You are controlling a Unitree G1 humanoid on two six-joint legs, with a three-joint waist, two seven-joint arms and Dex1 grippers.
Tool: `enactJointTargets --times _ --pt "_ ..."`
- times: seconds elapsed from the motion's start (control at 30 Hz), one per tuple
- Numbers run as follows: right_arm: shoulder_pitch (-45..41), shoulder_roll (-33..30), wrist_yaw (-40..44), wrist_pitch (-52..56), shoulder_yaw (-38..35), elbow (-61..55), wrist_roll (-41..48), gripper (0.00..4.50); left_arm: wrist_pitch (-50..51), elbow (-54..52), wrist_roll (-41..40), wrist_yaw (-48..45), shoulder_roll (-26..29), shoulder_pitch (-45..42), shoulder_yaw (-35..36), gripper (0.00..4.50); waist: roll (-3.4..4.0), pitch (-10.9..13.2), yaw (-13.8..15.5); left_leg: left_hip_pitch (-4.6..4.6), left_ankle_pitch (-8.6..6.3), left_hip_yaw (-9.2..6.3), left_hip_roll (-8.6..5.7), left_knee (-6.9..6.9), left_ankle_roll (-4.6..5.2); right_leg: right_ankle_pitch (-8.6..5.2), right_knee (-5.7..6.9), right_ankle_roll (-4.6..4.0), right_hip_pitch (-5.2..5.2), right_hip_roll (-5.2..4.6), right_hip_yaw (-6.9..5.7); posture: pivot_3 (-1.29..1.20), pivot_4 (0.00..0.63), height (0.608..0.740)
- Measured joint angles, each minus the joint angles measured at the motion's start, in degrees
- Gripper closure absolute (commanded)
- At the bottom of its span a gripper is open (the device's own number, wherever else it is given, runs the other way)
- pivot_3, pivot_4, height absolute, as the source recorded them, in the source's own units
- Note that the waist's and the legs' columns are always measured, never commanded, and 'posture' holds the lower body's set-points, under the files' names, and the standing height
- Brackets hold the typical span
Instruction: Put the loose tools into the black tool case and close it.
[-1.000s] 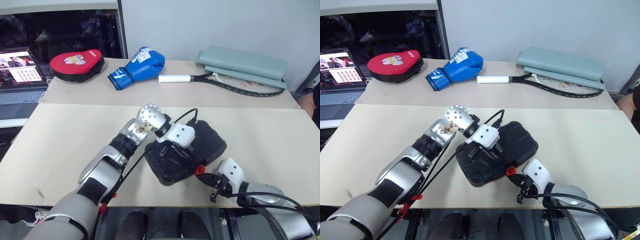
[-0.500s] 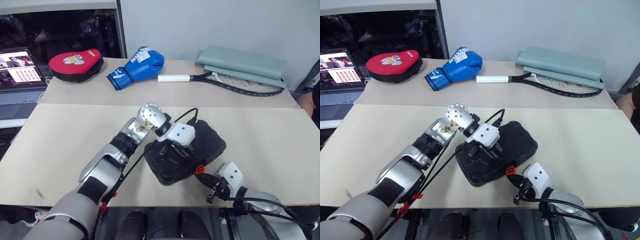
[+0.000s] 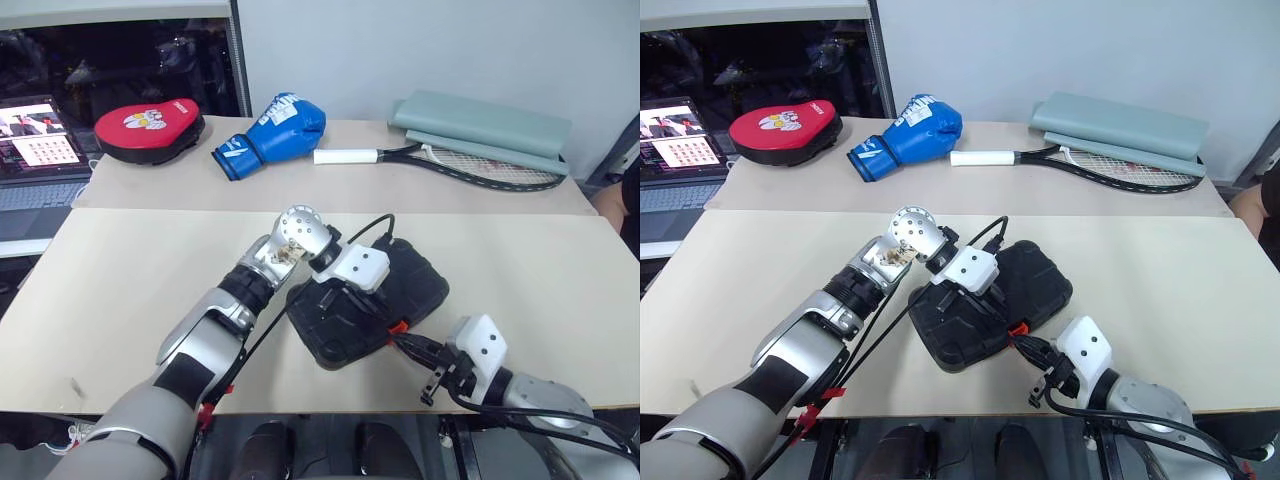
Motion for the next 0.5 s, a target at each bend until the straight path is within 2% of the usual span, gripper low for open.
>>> enactJointTargets --times 0.27,0.4,0.5 --pt "-0.1 -3.3 0.3 1.3 -2.0 -1.1 2.2 4.50 -0.8 -0.5 0.0 0.5 -0.6 0.5 0.0 3.61 0.00 0.0 0.4 -0.08 -0.02 -0.02 -0.09 -0.05 0.00 -0.03 -0.08 -0.01 -0.01 -0.07 -0.02 0.00 0.150 0.737" --pt "6.7 -6.1 3.2 2.7 -8.1 -5.1 6.9 4.50 -0.9 -0.4 0.0 0.5 -0.9 0.6 0.0 3.61 -0.03 0.0 0.6 -0.09 -0.03 -0.06 -0.07 -0.09 0.01 -0.07 -0.10 -0.03 0.02 -0.07 -0.07 0.00 0.150 0.737" --pt "10.8 -7.9 5.1 2.8 -10.0 -6.0 7.7 4.50 -0.9 -0.2 0.0 0.6 -0.8 0.6 0.0 3.61 -0.05 0.0 0.6 -0.02 -0.03 -0.06 -0.07 -0.07 0.01 -0.08 -0.13 -0.01 0.12 -0.08 -0.07 0.00 0.150 0.737"
